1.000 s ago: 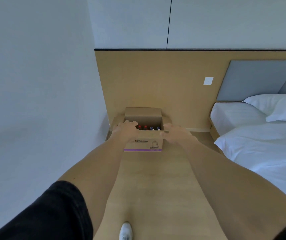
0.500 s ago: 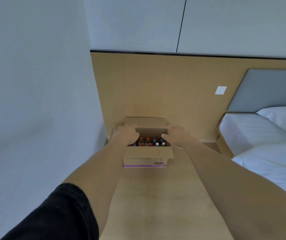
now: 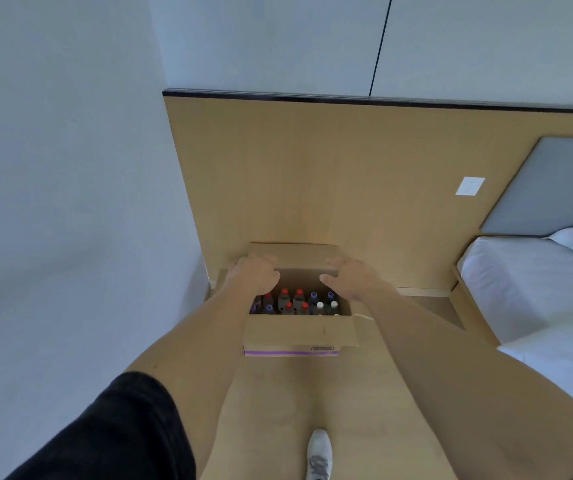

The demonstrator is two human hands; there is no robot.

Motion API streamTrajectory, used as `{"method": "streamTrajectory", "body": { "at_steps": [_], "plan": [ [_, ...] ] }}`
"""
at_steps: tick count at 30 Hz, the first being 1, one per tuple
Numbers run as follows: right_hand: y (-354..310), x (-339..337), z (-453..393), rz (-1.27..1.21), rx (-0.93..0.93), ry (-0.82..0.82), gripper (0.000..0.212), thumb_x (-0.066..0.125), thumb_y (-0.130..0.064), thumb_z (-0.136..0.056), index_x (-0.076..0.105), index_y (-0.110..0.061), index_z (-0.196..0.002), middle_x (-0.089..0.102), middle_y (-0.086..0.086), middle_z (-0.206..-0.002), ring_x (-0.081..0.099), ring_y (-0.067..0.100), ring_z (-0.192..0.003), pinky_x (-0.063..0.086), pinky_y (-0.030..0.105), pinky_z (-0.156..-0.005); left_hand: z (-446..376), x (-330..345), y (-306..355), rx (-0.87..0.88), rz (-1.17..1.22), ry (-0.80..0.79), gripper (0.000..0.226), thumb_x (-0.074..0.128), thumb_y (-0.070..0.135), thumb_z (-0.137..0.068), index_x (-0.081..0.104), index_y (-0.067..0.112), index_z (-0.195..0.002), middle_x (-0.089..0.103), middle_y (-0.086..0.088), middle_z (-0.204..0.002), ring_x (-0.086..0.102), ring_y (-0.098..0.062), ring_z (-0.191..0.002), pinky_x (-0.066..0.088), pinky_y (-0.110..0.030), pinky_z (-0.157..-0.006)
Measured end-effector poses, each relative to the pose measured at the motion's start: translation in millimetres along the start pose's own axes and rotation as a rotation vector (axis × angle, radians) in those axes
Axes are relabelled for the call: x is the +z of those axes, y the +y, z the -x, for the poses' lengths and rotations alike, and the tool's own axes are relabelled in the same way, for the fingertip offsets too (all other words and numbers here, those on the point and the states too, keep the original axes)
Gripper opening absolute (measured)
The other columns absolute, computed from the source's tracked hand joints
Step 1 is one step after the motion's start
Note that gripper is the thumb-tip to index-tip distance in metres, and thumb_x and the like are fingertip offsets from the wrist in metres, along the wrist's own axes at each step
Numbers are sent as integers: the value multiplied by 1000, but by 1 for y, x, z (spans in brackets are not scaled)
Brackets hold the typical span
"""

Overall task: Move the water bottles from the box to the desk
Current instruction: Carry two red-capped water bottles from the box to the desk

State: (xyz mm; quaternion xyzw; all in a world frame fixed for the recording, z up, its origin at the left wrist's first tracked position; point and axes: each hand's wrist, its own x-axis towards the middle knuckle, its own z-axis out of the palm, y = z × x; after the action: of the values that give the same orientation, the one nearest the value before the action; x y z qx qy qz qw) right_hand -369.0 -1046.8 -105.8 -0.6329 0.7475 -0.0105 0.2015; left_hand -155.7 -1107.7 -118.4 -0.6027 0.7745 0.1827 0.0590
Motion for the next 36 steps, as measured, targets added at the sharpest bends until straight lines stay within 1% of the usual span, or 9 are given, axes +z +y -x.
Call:
{"method": "streamTrajectory", "body": {
  "at_steps": [4,7,12,16,21,26,29,33,36],
  "plan": [
    [21,-3,-76,-13,2,-43,57,43,-52,-100,32,-32,-154,42,5,-153,43,30,-137,40,43,-108,-68,-4,10,-33,22,-13,58,37,32,-99,29,32,-156,37,-8,-158,38,-32,-140,31,-50,-114],
    [38,-8,-125,-21,-5,-84,59,43,-53,-99,32,-33,-154,39,5,-156,39,31,-140,36,44,-111,-115,-7,22,-39,21,-31,57,36,29,-101,29,29,-157,37,-10,-158,40,-33,-140,33,-48,-112],
    [57,-11,-195,-11,-26,-131,59,44,-51,-99,33,-30,-153,43,7,-152,44,30,-136,40,44,-109,-180,-10,37,-37,61,-57,57,38,29,-101,29,29,-157,35,-11,-158,37,-34,-140,35,-46,-110],
    [60,-3,-235,-8,-16,-182,59,43,-53,-100,31,-32,-154,46,8,-150,48,32,-132,44,45,-105,-221,-4,37,-45,62,-84,58,38,33,-101,26,30,-158,36,-13,-157,40,-34,-138,38,-45,-107],
    [64,7,-279,-24,30,-217,59,44,-54,-99,31,-35,-153,45,7,-152,45,32,-136,41,45,-106,-272,4,26,-35,51,-117,55,38,36,-102,30,28,-155,41,-12,-153,45,-33,-135,39,-47,-106],
    [65,18,-326,-52,89,-220,58,47,-50,-100,33,-31,-153,45,5,-152,46,30,-135,41,42,-104,-331,13,10,3,22,-178,56,38,38,-101,29,31,-156,41,-11,-153,45,-34,-134,40,-50,-108],
    [61,29,-353,-46,122,-246,54,47,-47,-100,37,-29,-150,52,9,-145,49,32,-130,43,42,-102,-364,22,0,43,22,-218,55,38,40,-102,29,31,-156,43,-11,-151,46,-34,-132,41,-51,-106],
    [57,53,-383,-111,170,-284,53,48,-43,-101,39,-26,-150,52,10,-146,49,31,-132,43,44,-109,-400,43,-14,74,29,-251,52,42,40,-101,36,29,-152,48,-12,-147,49,-34,-130,41,-50,-104],
    [58,74,-404,-122,191,-322,51,47,-41,-102,40,-24,-149,53,12,-142,51,33,-128,44,45,-106,-421,64,-21,77,23,-306,54,44,42,-101,36,30,-153,47,-11,-148,47,-35,-131,41,-49,-105]
  ]
}}
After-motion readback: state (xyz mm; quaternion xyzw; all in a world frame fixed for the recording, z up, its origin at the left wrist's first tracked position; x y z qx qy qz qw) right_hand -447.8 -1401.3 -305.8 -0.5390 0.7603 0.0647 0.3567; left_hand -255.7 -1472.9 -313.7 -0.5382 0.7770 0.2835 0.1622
